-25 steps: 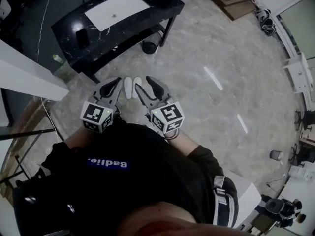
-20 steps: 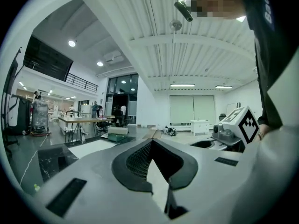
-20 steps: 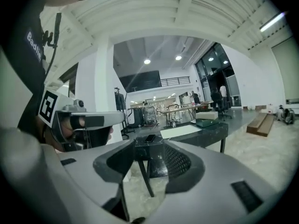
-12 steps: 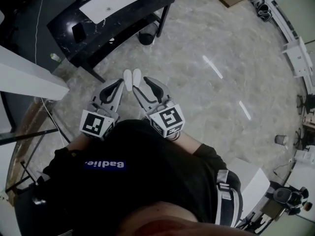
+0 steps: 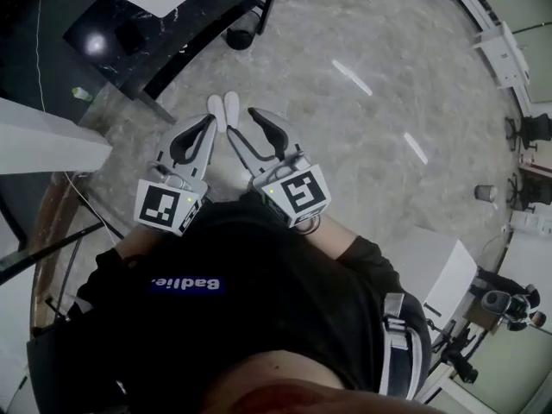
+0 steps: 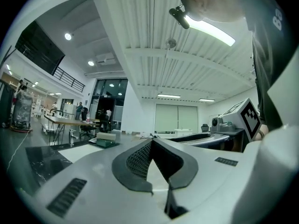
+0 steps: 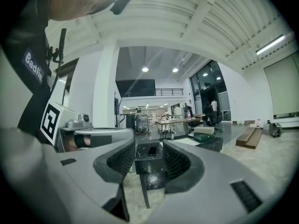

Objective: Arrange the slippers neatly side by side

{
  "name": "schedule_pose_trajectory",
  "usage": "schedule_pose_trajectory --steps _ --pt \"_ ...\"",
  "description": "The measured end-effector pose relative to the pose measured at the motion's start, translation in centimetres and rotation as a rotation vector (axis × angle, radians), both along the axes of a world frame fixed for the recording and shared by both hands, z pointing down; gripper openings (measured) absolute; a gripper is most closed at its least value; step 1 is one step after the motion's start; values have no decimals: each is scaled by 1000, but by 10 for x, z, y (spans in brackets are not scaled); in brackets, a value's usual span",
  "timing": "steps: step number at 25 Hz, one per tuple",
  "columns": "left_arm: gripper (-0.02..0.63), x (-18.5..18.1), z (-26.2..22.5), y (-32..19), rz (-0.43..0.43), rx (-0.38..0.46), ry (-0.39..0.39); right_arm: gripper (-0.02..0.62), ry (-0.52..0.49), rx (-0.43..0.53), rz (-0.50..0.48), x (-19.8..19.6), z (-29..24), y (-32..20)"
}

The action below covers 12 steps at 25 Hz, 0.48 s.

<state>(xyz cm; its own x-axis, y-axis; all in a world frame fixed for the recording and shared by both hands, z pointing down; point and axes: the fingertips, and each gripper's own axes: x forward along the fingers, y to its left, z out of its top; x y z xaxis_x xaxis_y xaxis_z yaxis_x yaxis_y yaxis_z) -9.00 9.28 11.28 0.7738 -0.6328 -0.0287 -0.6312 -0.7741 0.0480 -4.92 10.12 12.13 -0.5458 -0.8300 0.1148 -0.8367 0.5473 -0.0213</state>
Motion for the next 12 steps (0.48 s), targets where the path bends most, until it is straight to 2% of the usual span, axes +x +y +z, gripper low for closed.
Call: schedule_pose_trajectory --steps 6,9,10,12 --pt "0 6 -5 19 16 16 35 176 7 84 13 -7 -15 25" --pt "0 15 -11 38 19 15 36 21 -4 137 15 -1 -30 38" --pt "0 18 -12 43 20 8 41 0 -5 153 10 2 -33 40" --pt "0 26 -11 47 25 -6 47 0 -7 168 0 7 -34 44"
